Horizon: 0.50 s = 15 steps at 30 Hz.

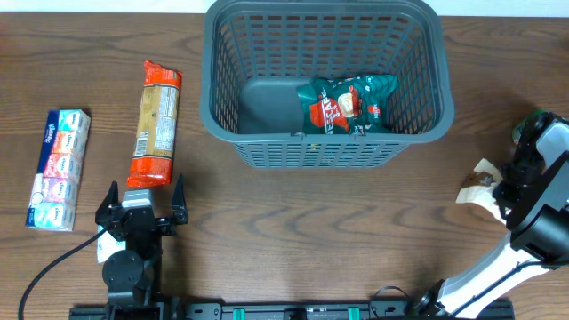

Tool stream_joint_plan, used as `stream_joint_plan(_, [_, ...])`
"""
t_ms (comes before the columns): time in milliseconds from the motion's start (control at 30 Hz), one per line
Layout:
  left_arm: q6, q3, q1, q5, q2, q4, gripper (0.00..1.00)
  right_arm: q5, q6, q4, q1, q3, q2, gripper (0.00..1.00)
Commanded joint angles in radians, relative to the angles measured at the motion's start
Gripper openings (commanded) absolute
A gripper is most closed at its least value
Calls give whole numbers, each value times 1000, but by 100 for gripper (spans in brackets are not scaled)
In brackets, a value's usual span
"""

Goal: Pack container
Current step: 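Grasp the white-brown pouch with the right gripper and lift it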

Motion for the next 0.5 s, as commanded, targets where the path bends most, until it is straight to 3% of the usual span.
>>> stream_joint_plan(0, [-13, -11, -4, -1, -7, 5, 99, -13, -90, -44, 12, 53, -26, 1])
stream_joint_plan(200, [-13, -11, -4, -1, -7, 5, 99, 49, -161, -155, 39, 202, -135, 1])
stream_joint_plan(467, [-13, -11, -4, -1, -7, 5, 99, 61, -475, -142, 116, 453, -342, 1])
